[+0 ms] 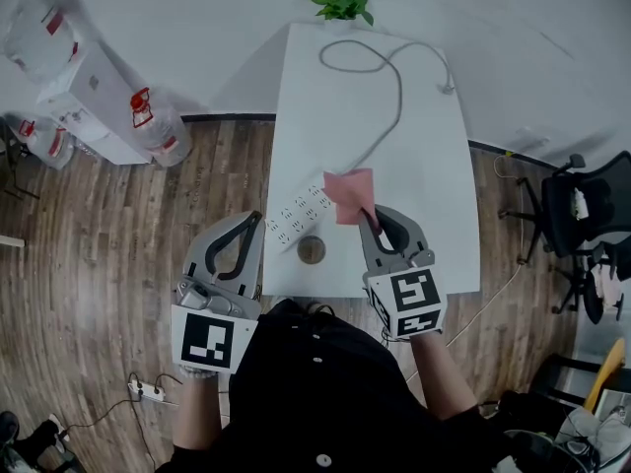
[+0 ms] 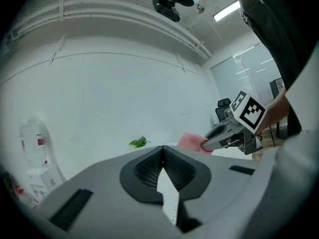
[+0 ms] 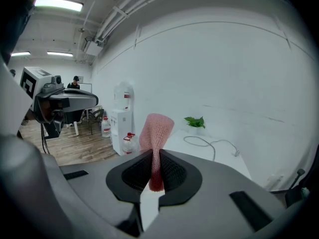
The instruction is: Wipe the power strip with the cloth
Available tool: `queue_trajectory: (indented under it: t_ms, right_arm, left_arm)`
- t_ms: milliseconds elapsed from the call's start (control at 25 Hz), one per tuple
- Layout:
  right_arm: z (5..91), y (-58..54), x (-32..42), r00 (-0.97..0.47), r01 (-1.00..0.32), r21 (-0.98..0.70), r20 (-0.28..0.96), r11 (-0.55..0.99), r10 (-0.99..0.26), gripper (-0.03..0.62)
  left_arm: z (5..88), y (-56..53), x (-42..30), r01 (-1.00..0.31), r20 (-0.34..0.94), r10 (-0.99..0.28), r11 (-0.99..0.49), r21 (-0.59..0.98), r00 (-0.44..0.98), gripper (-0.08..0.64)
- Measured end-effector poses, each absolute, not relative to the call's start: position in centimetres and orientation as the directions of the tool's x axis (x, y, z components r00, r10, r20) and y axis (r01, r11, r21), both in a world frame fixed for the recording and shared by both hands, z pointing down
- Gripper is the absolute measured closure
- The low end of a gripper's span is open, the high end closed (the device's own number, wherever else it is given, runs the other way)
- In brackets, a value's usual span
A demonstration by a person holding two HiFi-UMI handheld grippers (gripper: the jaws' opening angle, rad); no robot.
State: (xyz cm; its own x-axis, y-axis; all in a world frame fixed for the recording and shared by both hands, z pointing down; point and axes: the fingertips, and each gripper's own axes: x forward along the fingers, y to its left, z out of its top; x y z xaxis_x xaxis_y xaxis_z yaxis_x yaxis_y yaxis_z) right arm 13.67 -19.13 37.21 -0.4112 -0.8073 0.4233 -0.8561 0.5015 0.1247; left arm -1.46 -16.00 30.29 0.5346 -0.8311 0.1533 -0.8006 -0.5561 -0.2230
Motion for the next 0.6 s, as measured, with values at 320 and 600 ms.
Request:
queue_trajectory:
  t_ms: [320, 600]
  right_arm:
    - [36.91, -19.03, 13.33, -0.414, -0.851, 0.141, 0.412, 0.505, -0.812, 0.541]
    - [36.57, -19.03, 12.93, -0.418, -0.849, 0.143, 0.407, 0.508, -0.812, 0.541]
  left_arm:
    - [30.30, -15.94, -1.70, -0.802, 0.154, -0.832, -0.554, -0.222, 0.532, 0.546]
    - [30.36, -16.06, -1.75, -0.799, 0.156, -0.830, -0.557, -0.225, 0.535, 0.546]
